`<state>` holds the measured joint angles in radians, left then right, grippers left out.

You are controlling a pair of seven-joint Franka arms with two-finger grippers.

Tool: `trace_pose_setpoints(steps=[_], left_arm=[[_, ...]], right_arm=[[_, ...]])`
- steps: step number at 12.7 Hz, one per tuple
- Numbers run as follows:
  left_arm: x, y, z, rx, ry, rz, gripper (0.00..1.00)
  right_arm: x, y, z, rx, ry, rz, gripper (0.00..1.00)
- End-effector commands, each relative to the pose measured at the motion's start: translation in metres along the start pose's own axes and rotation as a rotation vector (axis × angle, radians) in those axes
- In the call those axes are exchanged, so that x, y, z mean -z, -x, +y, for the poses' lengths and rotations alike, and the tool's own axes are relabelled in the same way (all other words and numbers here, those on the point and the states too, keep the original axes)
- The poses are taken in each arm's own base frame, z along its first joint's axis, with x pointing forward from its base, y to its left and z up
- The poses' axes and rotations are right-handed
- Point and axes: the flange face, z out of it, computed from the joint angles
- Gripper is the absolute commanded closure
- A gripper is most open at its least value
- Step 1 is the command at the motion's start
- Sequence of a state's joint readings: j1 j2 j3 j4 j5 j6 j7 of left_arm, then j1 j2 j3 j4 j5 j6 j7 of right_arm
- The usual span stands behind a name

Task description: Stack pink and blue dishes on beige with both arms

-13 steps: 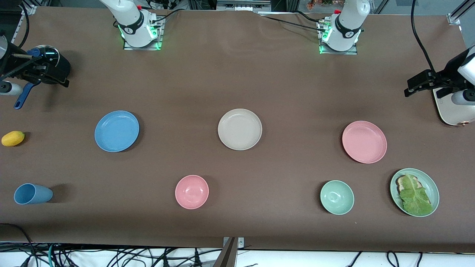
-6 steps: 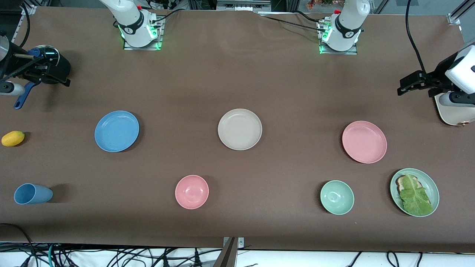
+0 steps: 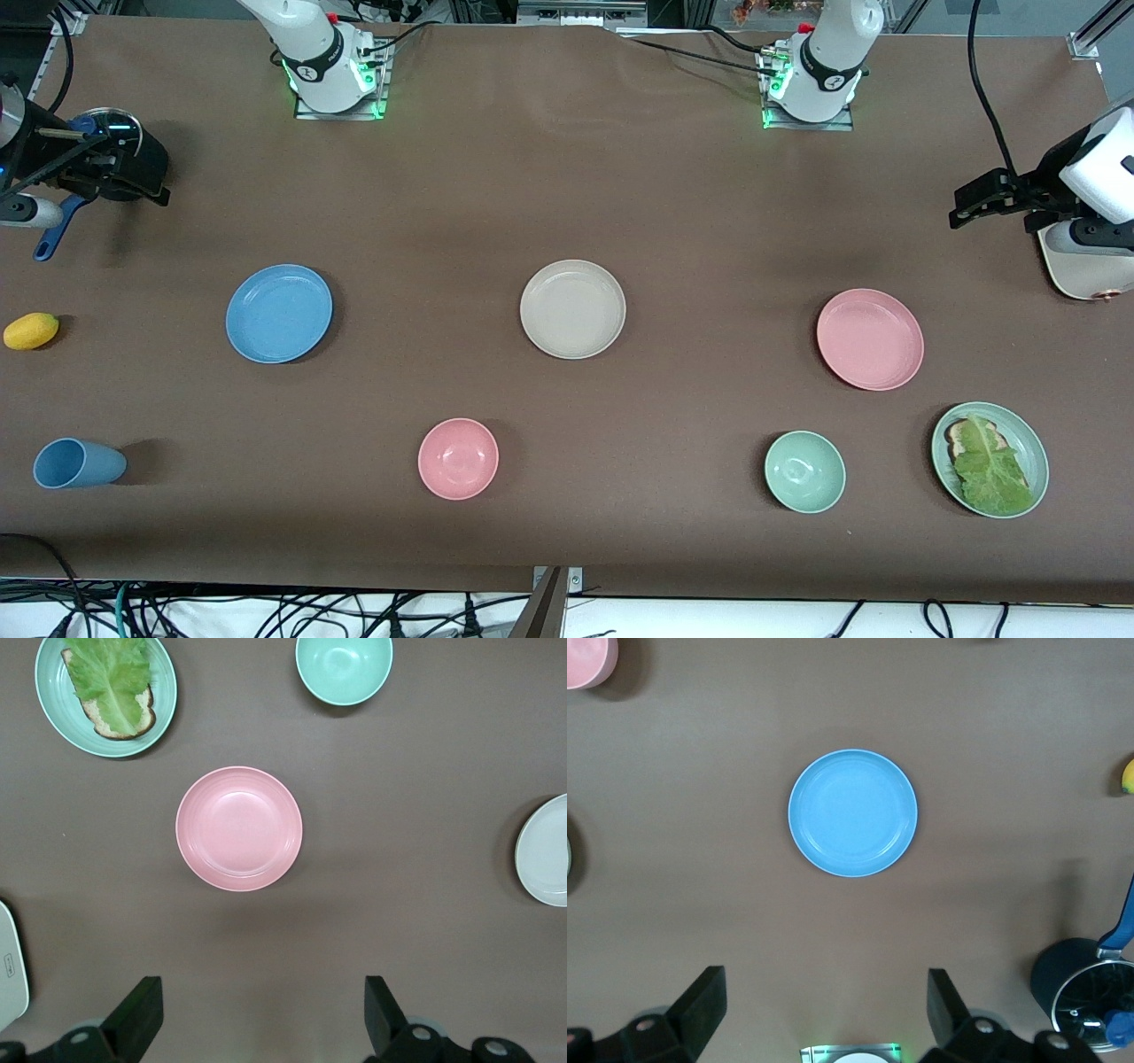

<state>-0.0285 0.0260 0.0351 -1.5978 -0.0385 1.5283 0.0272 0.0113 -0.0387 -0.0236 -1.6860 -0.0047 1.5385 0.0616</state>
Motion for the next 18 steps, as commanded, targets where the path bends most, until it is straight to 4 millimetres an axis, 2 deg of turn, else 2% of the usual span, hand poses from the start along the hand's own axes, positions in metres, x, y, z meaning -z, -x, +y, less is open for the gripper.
trace_pose_setpoints(steps=[1, 7, 9, 10, 12, 15, 17, 18], left_arm=[[0.002, -0.003, -0.002, -0.023, -0.022, 0.004, 0.00], [0.003, -0.004, -0.002, -0.023, -0.022, 0.007, 0.00], [0.007, -0.007, -0.009, -0.011, -0.024, 0.018, 0.00], [0.003, -0.014, -0.015, -0.002, -0.030, 0.012, 0.00], [-0.002, -0.017, -0.044, 0.034, -0.044, 0.001, 0.00], [-0.017, -0.023, -0.081, -0.079, -0.030, -0.026, 0.00], [-0.023, -0.024, -0.099, -0.087, -0.027, -0.039, 0.00], [-0.025, -0.024, -0.102, -0.102, -0.031, -0.042, 0.00]], right_arm=[[0.006, -0.001, -0.001, 0.006, 0.011, -0.006, 0.00], [0.006, 0.000, 0.000, 0.004, 0.012, -0.012, 0.00], [0.006, 0.001, 0.000, 0.006, 0.012, -0.010, 0.00], [0.006, 0.001, 0.000, 0.006, 0.012, -0.012, 0.00], [0.006, 0.001, 0.000, 0.006, 0.012, -0.010, 0.00], [0.006, 0.001, -0.001, 0.007, 0.010, -0.012, 0.00], [0.006, 0.002, -0.001, 0.007, 0.009, -0.020, 0.00], [0.006, 0.002, -0.001, 0.007, 0.009, -0.020, 0.00]])
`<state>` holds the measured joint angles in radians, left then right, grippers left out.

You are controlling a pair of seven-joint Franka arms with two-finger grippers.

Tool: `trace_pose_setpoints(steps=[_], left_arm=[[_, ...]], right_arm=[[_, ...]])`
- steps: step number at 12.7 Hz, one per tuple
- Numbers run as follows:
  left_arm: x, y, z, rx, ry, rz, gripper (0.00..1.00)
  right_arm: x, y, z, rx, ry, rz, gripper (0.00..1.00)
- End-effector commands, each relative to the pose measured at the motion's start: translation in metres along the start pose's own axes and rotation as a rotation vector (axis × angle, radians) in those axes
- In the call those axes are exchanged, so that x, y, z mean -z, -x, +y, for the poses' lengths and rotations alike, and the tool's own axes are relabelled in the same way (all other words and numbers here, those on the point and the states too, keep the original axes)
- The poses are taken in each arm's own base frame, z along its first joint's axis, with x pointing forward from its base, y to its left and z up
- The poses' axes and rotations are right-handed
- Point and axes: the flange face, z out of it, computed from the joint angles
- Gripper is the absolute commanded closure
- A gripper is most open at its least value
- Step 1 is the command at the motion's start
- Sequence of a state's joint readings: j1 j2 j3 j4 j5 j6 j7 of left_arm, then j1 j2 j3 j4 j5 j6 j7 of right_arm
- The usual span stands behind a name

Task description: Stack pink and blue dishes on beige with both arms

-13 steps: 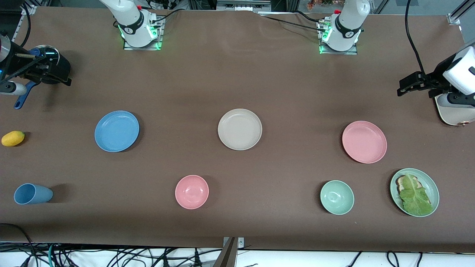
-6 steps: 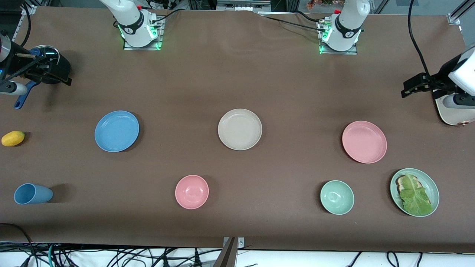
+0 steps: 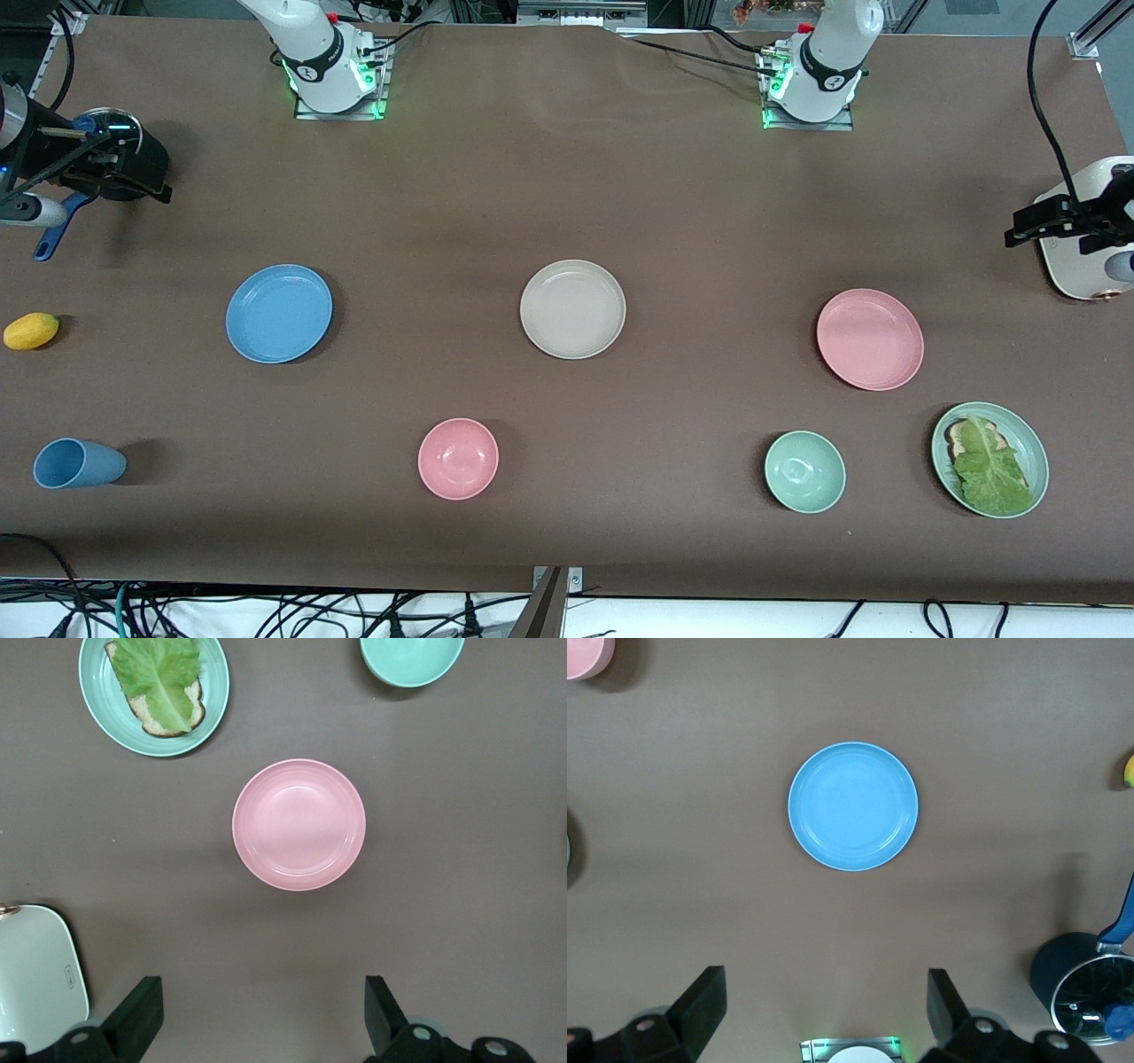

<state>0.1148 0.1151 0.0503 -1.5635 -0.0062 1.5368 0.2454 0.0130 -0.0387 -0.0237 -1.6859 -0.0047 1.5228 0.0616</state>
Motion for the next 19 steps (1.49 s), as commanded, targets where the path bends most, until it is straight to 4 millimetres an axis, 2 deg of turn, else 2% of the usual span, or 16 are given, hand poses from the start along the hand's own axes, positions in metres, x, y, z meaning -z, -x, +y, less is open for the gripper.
trace_pose_setpoints(steps=[1, 3, 5, 8, 10, 13, 15, 17, 19], left_arm=[[-0.002, -0.007, -0.015, -0.048, -0.016, -0.006, 0.00], [-0.025, -0.014, -0.045, -0.061, 0.005, -0.025, 0.00], [-0.048, -0.021, -0.092, -0.101, 0.013, 0.010, 0.00], [-0.080, -0.027, -0.121, -0.121, 0.071, 0.007, 0.00], [-0.124, -0.043, -0.133, -0.090, 0.131, -0.010, 0.00], [-0.164, -0.065, -0.144, -0.069, 0.117, 0.019, 0.00], [-0.193, -0.082, -0.145, -0.075, 0.103, 0.037, 0.00], [-0.228, -0.093, -0.137, -0.098, 0.120, 0.006, 0.00], [-0.246, -0.102, -0.135, -0.089, 0.137, 0.023, 0.00]], right_arm=[[0.007, 0.000, 0.000, 0.006, 0.008, -0.004, 0.00], [0.007, 0.001, 0.000, 0.006, 0.007, -0.009, 0.00], [0.006, 0.001, 0.000, 0.006, 0.007, -0.010, 0.00], [0.006, 0.001, 0.000, 0.006, 0.007, -0.012, 0.00], [0.006, 0.002, 0.000, 0.006, 0.006, -0.015, 0.00], [0.007, 0.003, 0.000, 0.004, 0.006, -0.021, 0.00], [0.005, 0.003, 0.000, 0.006, 0.005, -0.026, 0.00], [0.006, 0.003, -0.001, 0.001, 0.005, -0.023, 0.00], [0.006, 0.003, -0.001, 0.001, 0.003, -0.024, 0.00]])
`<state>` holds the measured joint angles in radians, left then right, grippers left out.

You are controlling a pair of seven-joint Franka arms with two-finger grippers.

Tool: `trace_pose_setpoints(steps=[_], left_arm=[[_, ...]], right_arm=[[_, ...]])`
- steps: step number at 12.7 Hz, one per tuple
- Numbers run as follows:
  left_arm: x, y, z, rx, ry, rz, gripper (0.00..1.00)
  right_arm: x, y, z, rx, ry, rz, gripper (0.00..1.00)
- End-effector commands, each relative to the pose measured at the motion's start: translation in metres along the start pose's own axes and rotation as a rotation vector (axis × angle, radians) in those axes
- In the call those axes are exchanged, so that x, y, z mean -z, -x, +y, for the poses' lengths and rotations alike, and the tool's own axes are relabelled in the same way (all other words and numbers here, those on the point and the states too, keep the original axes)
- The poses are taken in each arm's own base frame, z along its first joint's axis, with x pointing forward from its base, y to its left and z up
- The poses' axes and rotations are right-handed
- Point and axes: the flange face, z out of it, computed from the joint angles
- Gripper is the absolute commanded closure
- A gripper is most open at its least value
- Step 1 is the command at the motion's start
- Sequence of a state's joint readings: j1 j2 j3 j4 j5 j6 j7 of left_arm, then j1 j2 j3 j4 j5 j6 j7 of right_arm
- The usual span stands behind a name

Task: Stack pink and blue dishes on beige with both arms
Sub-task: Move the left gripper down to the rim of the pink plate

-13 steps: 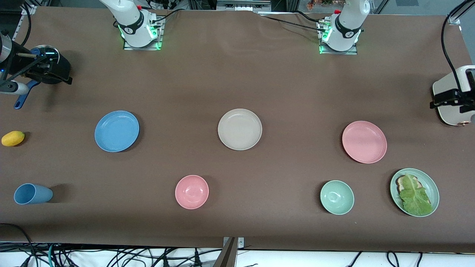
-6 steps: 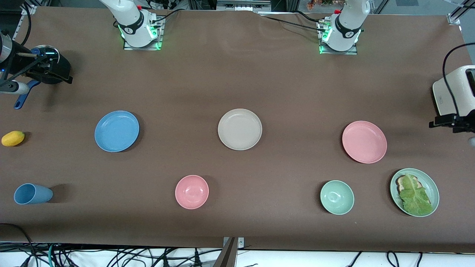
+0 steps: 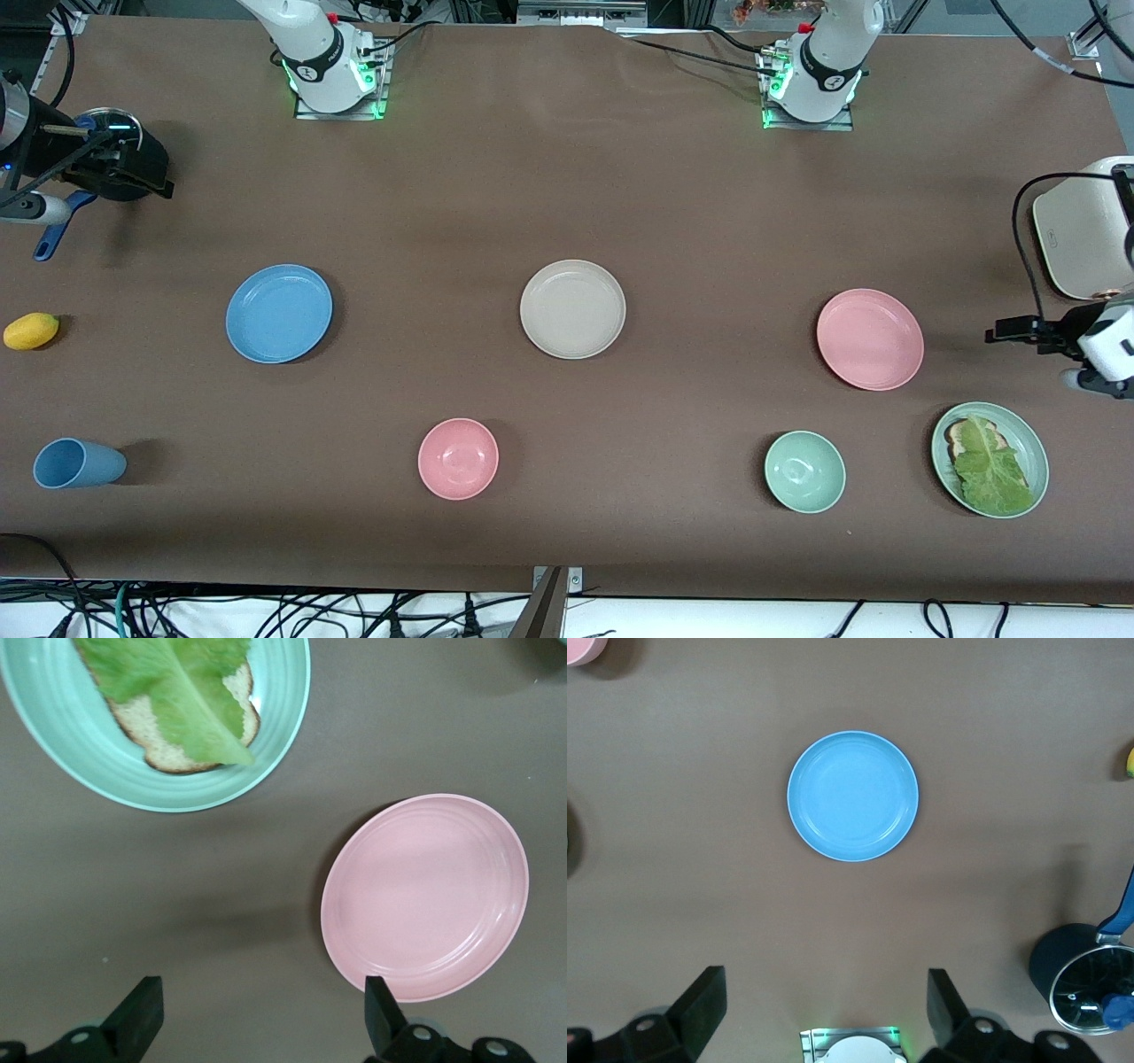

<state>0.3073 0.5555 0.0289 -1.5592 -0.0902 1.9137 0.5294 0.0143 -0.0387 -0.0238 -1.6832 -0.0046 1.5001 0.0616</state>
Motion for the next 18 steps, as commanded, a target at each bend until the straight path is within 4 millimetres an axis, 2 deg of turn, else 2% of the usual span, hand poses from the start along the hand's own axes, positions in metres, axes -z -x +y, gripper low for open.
trace_pose_setpoints(steps=[1, 4, 5, 6, 7, 8, 13, 17, 18], left_arm=[[-0.009, -0.014, -0.009, 0.016, 0.039, 0.078, 0.00], [-0.039, -0.014, -0.019, 0.033, 0.072, 0.054, 0.00], [-0.049, -0.014, -0.018, 0.079, 0.133, 0.074, 0.00], [-0.066, -0.006, -0.034, 0.144, 0.221, 0.101, 0.00], [-0.074, 0.003, -0.050, 0.180, 0.253, 0.111, 0.00], [-0.080, 0.008, -0.053, 0.192, 0.267, 0.104, 0.00], [-0.118, 0.021, -0.039, 0.259, 0.383, 0.085, 0.01], [-0.129, 0.023, -0.028, 0.274, 0.373, 0.091, 0.02], [-0.131, 0.025, -0.016, 0.269, 0.364, 0.094, 0.02]], right_arm=[[0.007, 0.001, -0.001, -0.003, 0.002, -0.003, 0.00], [0.006, 0.002, -0.001, -0.004, 0.003, -0.015, 0.00], [0.006, 0.002, -0.001, -0.003, 0.003, -0.015, 0.00], [0.006, 0.002, -0.001, -0.004, 0.003, -0.017, 0.00], [0.005, 0.002, -0.001, -0.004, 0.003, -0.020, 0.00], [0.005, 0.002, -0.001, -0.004, 0.003, -0.021, 0.00], [0.004, 0.002, 0.000, -0.009, 0.002, -0.023, 0.00], [0.005, 0.002, -0.001, -0.006, 0.003, -0.021, 0.00], [0.004, 0.002, -0.001, -0.009, 0.003, -0.023, 0.00]])
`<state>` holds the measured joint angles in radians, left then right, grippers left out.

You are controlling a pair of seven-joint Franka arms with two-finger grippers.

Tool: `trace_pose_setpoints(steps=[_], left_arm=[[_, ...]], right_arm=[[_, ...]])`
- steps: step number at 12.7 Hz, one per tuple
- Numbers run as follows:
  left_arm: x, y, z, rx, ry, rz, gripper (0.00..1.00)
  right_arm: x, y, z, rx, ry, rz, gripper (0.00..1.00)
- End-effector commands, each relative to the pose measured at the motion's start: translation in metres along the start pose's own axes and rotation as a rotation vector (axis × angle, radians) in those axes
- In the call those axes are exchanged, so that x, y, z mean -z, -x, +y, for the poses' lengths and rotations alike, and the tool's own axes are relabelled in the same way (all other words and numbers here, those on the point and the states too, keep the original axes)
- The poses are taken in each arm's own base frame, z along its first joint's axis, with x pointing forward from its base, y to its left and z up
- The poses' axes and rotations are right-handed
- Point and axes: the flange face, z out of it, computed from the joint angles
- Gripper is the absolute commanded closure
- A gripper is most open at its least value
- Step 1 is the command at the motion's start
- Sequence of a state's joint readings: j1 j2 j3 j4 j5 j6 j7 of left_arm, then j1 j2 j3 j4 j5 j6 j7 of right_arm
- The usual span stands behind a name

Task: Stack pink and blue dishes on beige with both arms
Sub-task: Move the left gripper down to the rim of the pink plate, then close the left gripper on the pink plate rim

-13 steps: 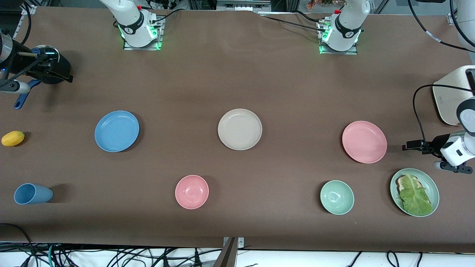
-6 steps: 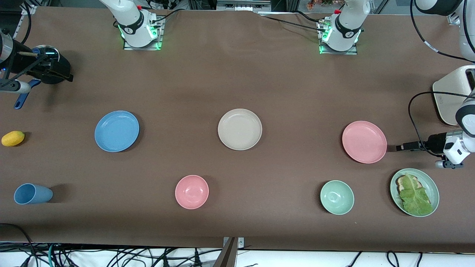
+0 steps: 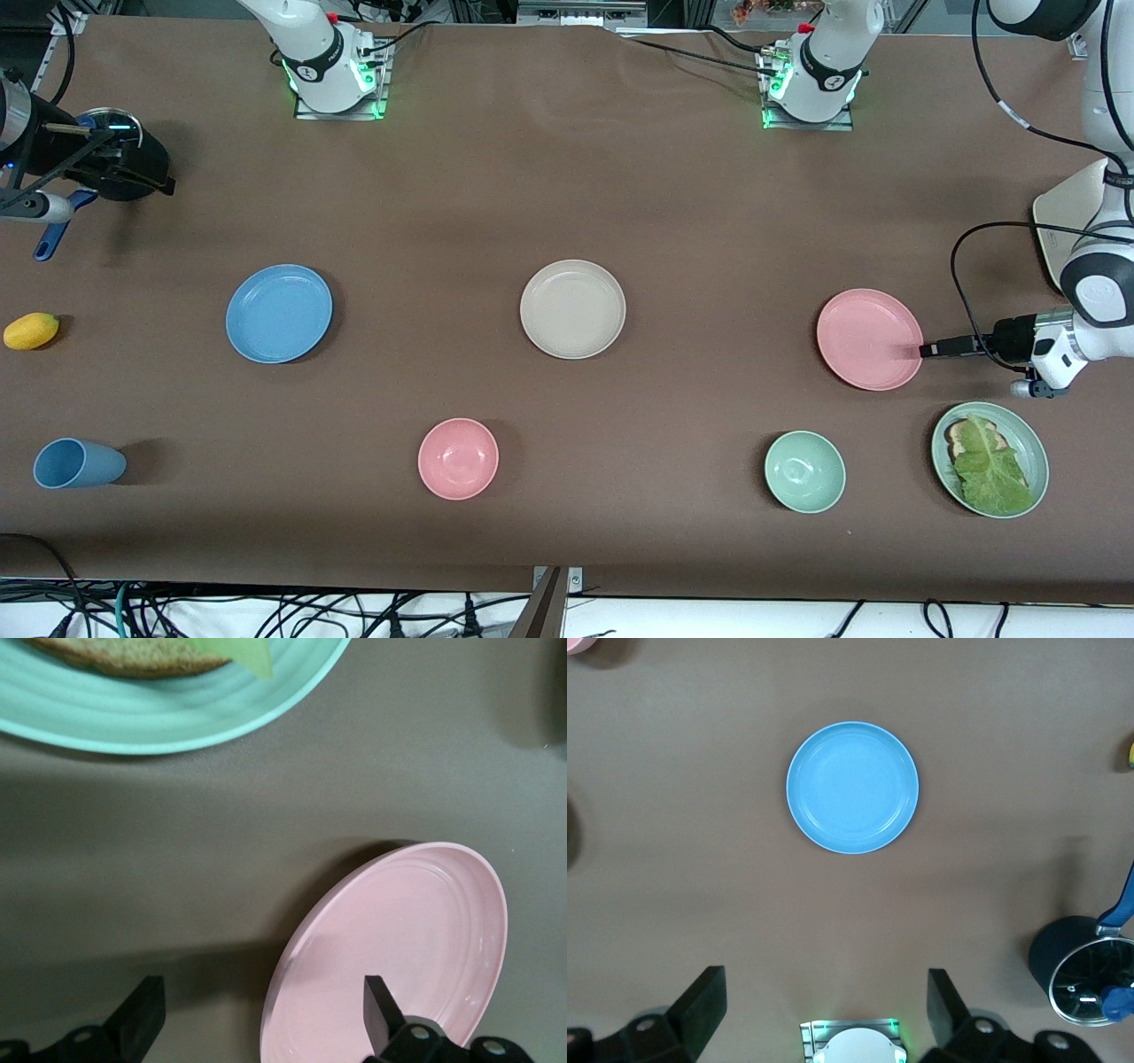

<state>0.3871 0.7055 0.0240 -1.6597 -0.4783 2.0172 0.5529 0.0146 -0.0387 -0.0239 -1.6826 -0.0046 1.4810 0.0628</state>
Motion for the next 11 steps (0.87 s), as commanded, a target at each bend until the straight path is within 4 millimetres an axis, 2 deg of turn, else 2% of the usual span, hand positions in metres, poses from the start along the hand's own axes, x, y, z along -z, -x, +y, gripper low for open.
trace_pose_setpoints(steps=[1, 6, 7, 8, 9, 11], left_arm=[[-0.008, 0.016, 0.023, 0.000, -0.006, 0.033, 0.02], [-0.014, 0.037, 0.042, 0.010, -0.022, 0.052, 0.02], [-0.016, 0.037, 0.045, 0.005, -0.019, 0.051, 0.09], [-0.016, 0.037, 0.045, 0.004, -0.020, 0.050, 0.28], [-0.015, 0.036, 0.045, 0.004, -0.023, 0.055, 0.41], [-0.016, 0.035, 0.045, 0.000, -0.029, 0.061, 0.40]], right_arm=[[0.006, 0.000, -0.001, -0.006, 0.001, -0.004, 0.00], [0.005, 0.000, -0.001, -0.006, 0.002, -0.006, 0.00], [0.005, 0.000, 0.000, -0.008, 0.000, -0.006, 0.00], [0.006, 0.000, -0.001, -0.006, 0.001, -0.004, 0.00], [0.005, 0.000, 0.000, -0.009, 0.000, -0.006, 0.00], [0.005, 0.000, -0.001, -0.006, 0.001, -0.004, 0.00]])
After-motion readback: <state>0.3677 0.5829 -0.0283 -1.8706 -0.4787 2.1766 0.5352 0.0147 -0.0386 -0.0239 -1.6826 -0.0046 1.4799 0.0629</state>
